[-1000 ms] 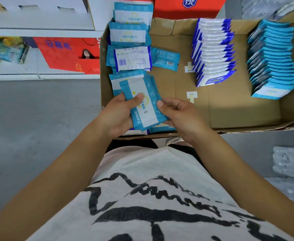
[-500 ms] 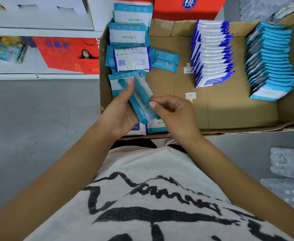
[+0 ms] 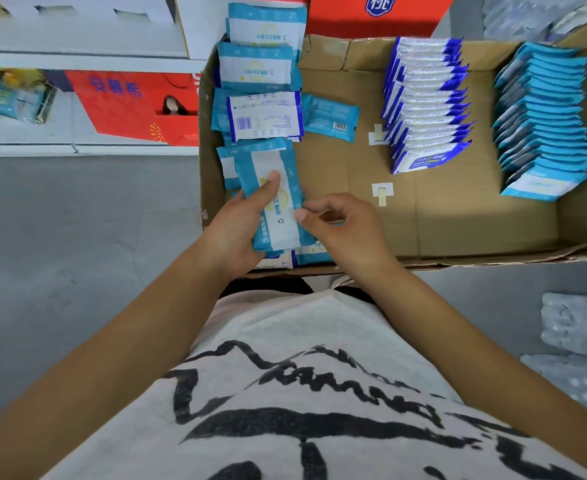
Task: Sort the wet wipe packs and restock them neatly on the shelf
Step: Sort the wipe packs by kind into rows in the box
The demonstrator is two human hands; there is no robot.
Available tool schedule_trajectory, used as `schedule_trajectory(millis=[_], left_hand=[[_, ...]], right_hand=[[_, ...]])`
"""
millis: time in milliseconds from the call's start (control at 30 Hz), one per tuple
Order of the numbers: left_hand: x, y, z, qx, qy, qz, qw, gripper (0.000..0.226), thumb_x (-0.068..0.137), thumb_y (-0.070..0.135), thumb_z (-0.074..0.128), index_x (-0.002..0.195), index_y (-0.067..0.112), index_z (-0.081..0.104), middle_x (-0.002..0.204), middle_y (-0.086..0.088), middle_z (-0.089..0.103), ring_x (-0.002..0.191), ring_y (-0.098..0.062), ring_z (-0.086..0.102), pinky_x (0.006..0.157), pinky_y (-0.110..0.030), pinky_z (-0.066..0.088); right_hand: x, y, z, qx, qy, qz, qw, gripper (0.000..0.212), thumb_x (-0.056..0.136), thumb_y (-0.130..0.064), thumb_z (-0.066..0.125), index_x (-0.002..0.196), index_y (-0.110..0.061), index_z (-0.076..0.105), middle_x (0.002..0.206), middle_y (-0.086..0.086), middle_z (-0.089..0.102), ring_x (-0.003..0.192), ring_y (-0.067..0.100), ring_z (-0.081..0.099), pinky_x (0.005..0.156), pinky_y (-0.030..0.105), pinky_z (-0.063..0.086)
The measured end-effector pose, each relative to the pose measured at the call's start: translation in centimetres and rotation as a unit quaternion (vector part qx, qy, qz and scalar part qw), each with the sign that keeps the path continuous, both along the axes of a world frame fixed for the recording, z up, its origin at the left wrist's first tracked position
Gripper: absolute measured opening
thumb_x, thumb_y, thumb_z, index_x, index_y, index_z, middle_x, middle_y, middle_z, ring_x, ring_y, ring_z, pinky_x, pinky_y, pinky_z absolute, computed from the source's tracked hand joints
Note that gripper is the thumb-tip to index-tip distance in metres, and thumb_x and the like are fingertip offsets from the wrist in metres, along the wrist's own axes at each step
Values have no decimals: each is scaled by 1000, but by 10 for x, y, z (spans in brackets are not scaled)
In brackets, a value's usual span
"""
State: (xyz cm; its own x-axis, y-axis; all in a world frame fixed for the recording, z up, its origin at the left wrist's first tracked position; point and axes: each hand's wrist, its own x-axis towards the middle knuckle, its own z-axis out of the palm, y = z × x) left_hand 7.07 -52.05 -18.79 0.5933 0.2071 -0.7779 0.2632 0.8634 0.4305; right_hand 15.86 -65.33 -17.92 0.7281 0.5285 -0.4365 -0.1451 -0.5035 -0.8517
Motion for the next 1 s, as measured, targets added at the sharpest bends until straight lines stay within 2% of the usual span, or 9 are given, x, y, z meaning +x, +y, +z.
schedule_trajectory(millis=[167, 300, 433, 533, 667, 733, 867, 933, 1000], left_hand=[[-9, 8, -4, 79, 33, 9, 996, 28, 102, 24, 62, 129, 16, 63, 116, -9, 77, 103, -26, 76, 84, -48, 63], [-30, 16, -12, 135, 75, -16, 988, 29, 100, 22, 65, 128, 20, 61, 117, -8, 77, 104, -29, 76, 86, -50, 62], [-51, 12, -21, 188, 117, -31, 975, 24, 97, 18, 70, 119, 24, 64, 112, -1, 78, 98, -22, 77, 76, -41, 65], [-65, 11, -26, 181, 126, -54, 974, 26, 97, 21, 70, 123, 21, 64, 112, -2, 78, 98, -22, 77, 79, -41, 65], [-72, 14, -30, 169, 140, -69, 973, 29, 96, 26, 70, 124, 19, 66, 111, -3, 79, 98, -22, 77, 76, -39, 65], [-72, 15, -32, 171, 150, -69, 971, 30, 96, 28, 71, 124, 20, 66, 111, -2, 79, 98, -22, 77, 75, -38, 65], [-65, 17, -33, 157, 151, -60, 974, 35, 98, 40, 65, 127, 21, 64, 111, -2, 79, 96, -22, 78, 70, -37, 65], [-60, 16, -31, 148, 149, -55, 976, 39, 97, 48, 60, 126, 22, 64, 110, -1, 79, 93, -21, 78, 65, -34, 64], [-54, 15, -30, 148, 149, -55, 976, 44, 97, 55, 55, 127, 24, 62, 109, 0, 79, 91, -20, 78, 63, -33, 63]], right_hand=[[24, -13, -29, -65, 0, -31, 997, 7, 90, -24, 74, 98, -23, 75, 94, -10, 73, 83, -3, 65, 80, 16, 51], [35, -30, -80, -174, -15, 77, 982, 31, 96, -24, 66, 124, -12, 67, 124, 3, 68, 108, 11, 61, 101, 28, 47], [42, -37, -121, -305, -84, 245, 917, 52, 92, -34, 65, 140, -18, 53, 141, 9, 55, 131, 30, 49, 110, 45, 41], [43, -38, -126, -390, -139, 313, 855, 62, 92, -41, 64, 148, -25, 42, 151, 8, 42, 140, 31, 34, 114, 49, 28], [45, -43, -125, -415, -195, 330, 825, 48, 90, -42, 68, 135, -27, 58, 141, 9, 46, 133, 31, 34, 109, 46, 30], [47, -51, -125, -387, -179, 310, 850, 40, 87, -37, 72, 124, -24, 67, 131, 11, 51, 126, 31, 41, 102, 40, 35], [48, -66, -108, -261, -119, 162, 944, 22, 87, -22, 74, 106, -11, 69, 105, 11, 62, 92, 24, 57, 75, 26, 36], [47, -68, -90, -215, -97, 95, 967, 20, 89, -27, 74, 99, -12, 66, 91, 1, 65, 80, 18, 56, 70, 27, 38], [41, -64, -66, -152, -42, 30, 987, 24, 90, -29, 74, 104, -12, 65, 91, -3, 71, 80, 13, 64, 73, 29, 49]])
